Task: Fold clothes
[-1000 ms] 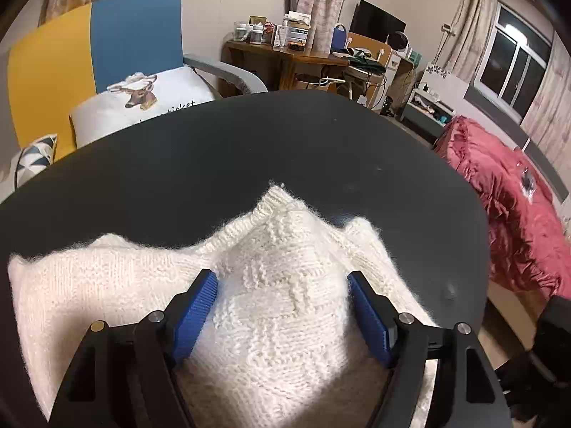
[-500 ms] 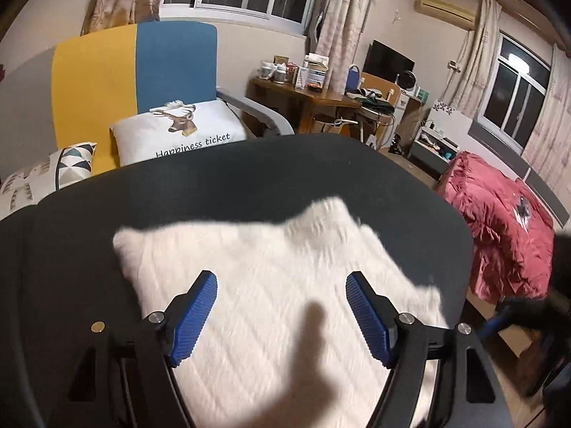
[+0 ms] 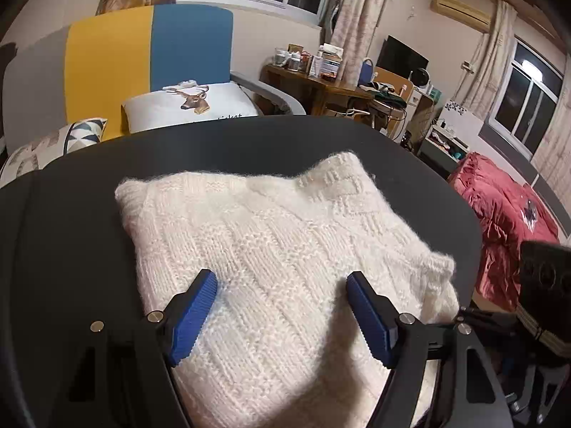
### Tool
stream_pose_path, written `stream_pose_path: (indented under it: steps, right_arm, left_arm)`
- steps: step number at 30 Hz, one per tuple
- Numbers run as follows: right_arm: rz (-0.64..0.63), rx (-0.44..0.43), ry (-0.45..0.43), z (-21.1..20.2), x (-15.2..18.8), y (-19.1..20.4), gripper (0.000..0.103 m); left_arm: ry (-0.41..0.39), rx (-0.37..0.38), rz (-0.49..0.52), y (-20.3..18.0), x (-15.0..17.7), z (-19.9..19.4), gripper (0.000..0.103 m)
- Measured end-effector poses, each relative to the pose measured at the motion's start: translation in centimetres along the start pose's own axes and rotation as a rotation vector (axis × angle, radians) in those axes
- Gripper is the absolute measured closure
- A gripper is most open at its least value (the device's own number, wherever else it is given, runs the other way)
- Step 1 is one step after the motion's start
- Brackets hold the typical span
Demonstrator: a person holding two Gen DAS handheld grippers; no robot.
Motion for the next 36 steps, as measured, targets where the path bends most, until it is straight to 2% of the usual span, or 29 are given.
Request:
stream_pose_path:
  steps: [5,8,11,13,14,15,17,20,25,29,32,34,35,36]
  right_arm:
    - [0.023,-0.021,0.001,-1.5,-1.0,-0.3,0.004]
    - [-0.053,-0.033,-0.062,-3.7,-2.3,0.8,0.004]
    - [-0.104,-0.055,-0.013,-3.0,-2.3,1.0,0.004]
    - [-0.082,0.014,0.062,-0.6,-1.5,-0.3,0.004]
    - [-0.065,0.027,0.077,0.1,-1.0,-1.1,0.004]
    - [-0.061,0.009,0.051,-0.1,-0.7,-1.4,0.004]
    - [-0.050,-0.051,0.026,-1.2,-0.8,-1.4,0.004]
    - [-0.079,-0.101,0.032,-1.8,-0.2,-2.0,0.004]
    - [-0.067,-0.171,-0.012,-3.0,0.2,-4.3,0.004]
    - [-0.066,-0.213,-0.018,-3.5,0.0,-5.6,0.004]
    - [-0.077,-0.222,-0.012,-4.0,0.0,-5.6,0.004]
    - [-0.083,-0.225,-0.015,-5.0,0.0,-4.6,0.004]
    - [-0.085,-0.224,-0.018,-5.3,-0.1,-4.5,0.004]
    - [-0.086,-0.222,-0.021,-5.4,-0.1,-4.6,0.004]
  left_arm:
    - [0.001,0.006,0.028,-0.2,-1.2,-1.0,0.026]
    - [-0.012,0.022,0.051,-0.5,-2.4,-1.3,0.026]
    - [-0.007,0.017,0.141,-1.5,-4.2,-0.4,0.026]
    - [-0.006,0.024,0.198,-1.9,-5.9,0.3,0.027]
    - [-0.006,0.028,0.227,-2.1,-6.8,0.7,0.027]
    - [0.000,0.065,0.232,-2.2,-7.5,0.8,0.026]
    - [0.041,0.200,0.264,-2.9,-10.0,1.6,0.026]
    - [0.136,0.305,0.388,-4.2,-12.7,3.9,0.026]
    - [0.360,0.455,0.522,-6.7,-14.0,8.5,0.026]
    - [0.496,0.514,0.588,-7.5,-13.5,11.1,0.028]
    - [0.557,0.549,0.657,-7.9,-12.6,11.8,0.045]
    - [0.545,0.545,0.672,-8.2,-11.9,11.5,0.061]
    - [0.526,0.544,0.669,-8.4,-11.7,11.2,0.063]
    - [0.489,0.521,0.663,-8.3,-11.7,10.9,0.078]
Point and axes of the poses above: each gripper's, at about its wrist camera, not at the fingertips, and z roughly the way its jaws point, y to its left, x to its underside, the point moved 3 cm from there along z, roughly the way its jaws point, and after that the axes turned 1 degree about -x, right-handed, at the moved point
